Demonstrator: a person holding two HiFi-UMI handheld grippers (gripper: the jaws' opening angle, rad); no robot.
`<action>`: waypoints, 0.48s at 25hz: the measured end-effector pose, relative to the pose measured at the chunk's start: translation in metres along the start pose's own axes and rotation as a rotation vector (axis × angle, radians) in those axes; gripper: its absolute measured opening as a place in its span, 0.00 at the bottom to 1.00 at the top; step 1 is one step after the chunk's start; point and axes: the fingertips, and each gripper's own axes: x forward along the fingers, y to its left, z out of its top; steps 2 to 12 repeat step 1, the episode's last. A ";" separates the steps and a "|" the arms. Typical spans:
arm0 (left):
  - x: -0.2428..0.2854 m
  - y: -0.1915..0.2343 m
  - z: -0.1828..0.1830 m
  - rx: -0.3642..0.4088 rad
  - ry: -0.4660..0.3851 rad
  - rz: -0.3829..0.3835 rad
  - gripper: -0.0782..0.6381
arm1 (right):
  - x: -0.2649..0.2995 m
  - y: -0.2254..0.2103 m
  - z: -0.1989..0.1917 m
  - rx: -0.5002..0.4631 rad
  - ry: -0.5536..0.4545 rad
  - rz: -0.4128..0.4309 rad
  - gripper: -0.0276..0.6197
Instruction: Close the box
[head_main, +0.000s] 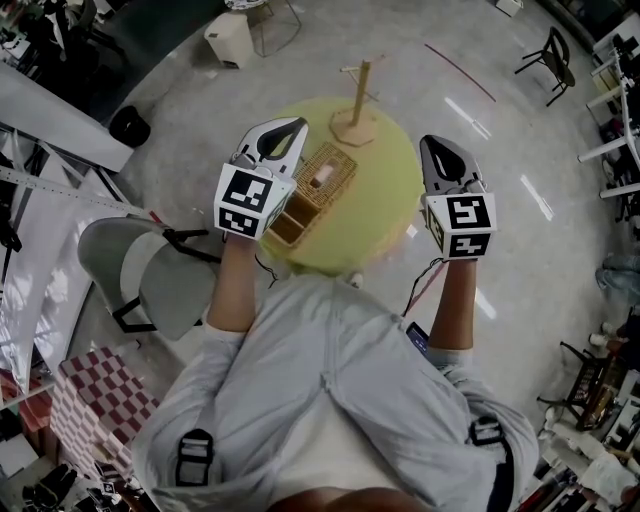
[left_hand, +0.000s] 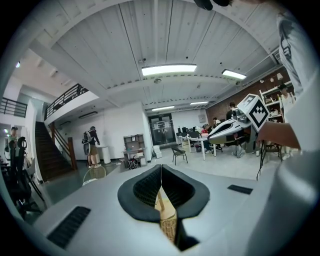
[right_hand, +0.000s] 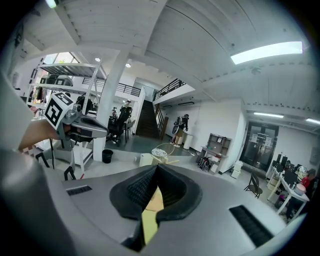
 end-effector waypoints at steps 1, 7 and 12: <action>0.001 0.000 -0.002 0.000 0.002 0.000 0.15 | 0.001 0.000 -0.001 0.000 0.002 0.001 0.08; 0.001 0.000 -0.002 0.000 0.002 0.000 0.15 | 0.001 0.000 -0.001 0.000 0.002 0.001 0.08; 0.001 0.000 -0.002 0.000 0.002 0.000 0.15 | 0.001 0.000 -0.001 0.000 0.002 0.001 0.08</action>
